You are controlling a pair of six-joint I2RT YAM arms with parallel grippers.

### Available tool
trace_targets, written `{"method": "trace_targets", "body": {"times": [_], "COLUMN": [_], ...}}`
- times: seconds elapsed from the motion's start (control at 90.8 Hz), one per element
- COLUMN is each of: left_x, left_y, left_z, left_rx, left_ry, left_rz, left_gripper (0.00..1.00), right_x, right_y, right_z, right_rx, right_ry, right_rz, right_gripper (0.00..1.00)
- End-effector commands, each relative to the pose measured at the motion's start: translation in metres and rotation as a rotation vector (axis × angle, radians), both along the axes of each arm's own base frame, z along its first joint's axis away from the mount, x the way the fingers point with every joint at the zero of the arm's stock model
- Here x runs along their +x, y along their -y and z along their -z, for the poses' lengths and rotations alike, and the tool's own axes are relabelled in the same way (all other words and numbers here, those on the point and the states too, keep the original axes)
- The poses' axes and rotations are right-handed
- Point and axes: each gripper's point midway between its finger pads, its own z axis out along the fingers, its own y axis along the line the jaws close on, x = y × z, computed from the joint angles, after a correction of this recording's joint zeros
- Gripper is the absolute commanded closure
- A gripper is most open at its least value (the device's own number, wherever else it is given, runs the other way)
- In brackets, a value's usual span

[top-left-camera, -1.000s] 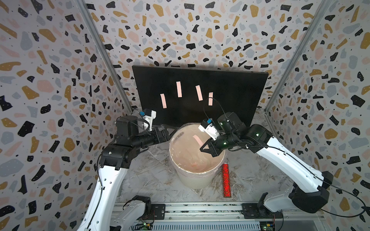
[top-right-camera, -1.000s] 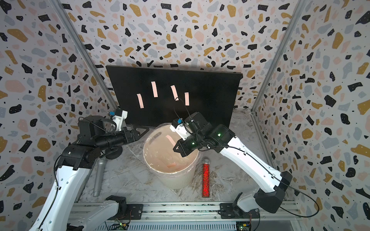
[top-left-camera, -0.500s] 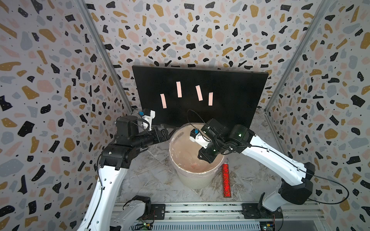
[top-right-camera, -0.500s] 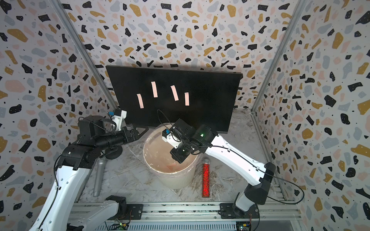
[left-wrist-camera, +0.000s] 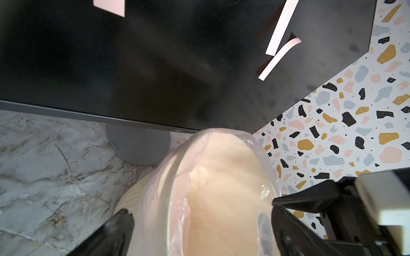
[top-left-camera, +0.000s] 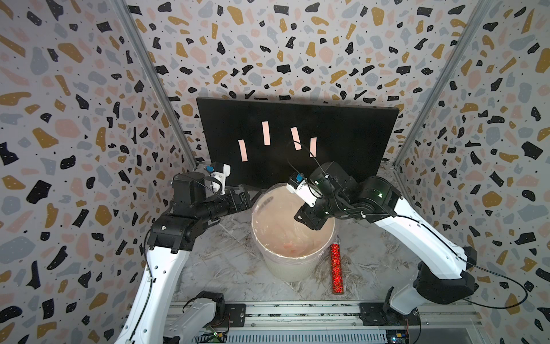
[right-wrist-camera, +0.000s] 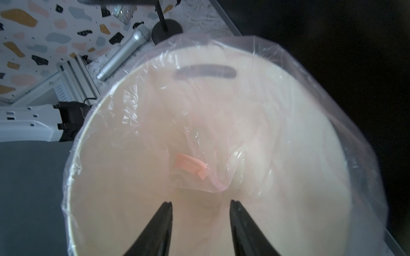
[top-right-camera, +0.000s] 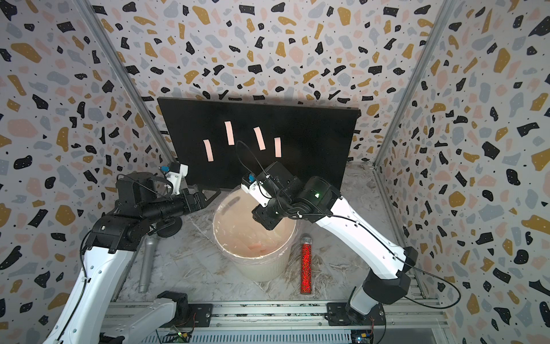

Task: Remove the sticky note from the monitor
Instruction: Place the sticky note in the trash bin, then tear off the sticky note from the monitor.

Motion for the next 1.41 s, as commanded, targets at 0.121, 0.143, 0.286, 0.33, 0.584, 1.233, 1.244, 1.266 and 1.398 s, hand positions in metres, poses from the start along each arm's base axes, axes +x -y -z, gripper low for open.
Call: {"method": "trace_targets", "body": {"times": [0.121,0.143,0.286,0.33,0.584,1.233,1.244,1.266,1.398], "left_x": [0.002,0.002,0.003,0.003,0.001,0.0,0.0,0.0,0.0], "left_y": [0.001,0.001,0.001,0.001,0.001,0.002,0.002,0.002,0.002], "left_z": [-0.011,-0.011,-0.011,-0.011,-0.012,-0.011,-0.011,-0.012,-0.012], "left_rx": [-0.008,-0.009,-0.009,-0.009,-0.002,0.012,0.012,0.012,0.013], "left_ry": [0.04,0.04,0.04,0.04,0.051,0.067,0.067,0.067,0.067], "left_rz": [0.0,0.0,0.0,0.001,0.007,0.023,0.023,0.022,0.022], "left_gripper": [0.01,0.01,0.0,0.01,0.01,0.0,0.01,0.0,0.0], "right_x": [0.042,0.046,0.079,0.089,0.135,0.186,0.187,0.188,0.191], "right_y": [0.031,0.032,0.039,0.041,0.043,0.04,0.04,0.039,0.039], "right_z": [-0.051,-0.053,-0.064,-0.065,-0.065,-0.039,-0.039,-0.038,-0.041], "right_rx": [0.134,0.146,0.265,0.297,0.412,0.494,0.495,0.499,0.522], "right_ry": [0.051,0.043,-0.022,-0.043,-0.108,-0.094,-0.094,-0.093,-0.071], "right_rz": [0.149,0.162,0.247,0.268,0.349,0.442,0.442,0.442,0.443], "right_gripper": [0.48,0.48,0.47,0.47,0.47,0.41,0.41,0.41,0.4]}}
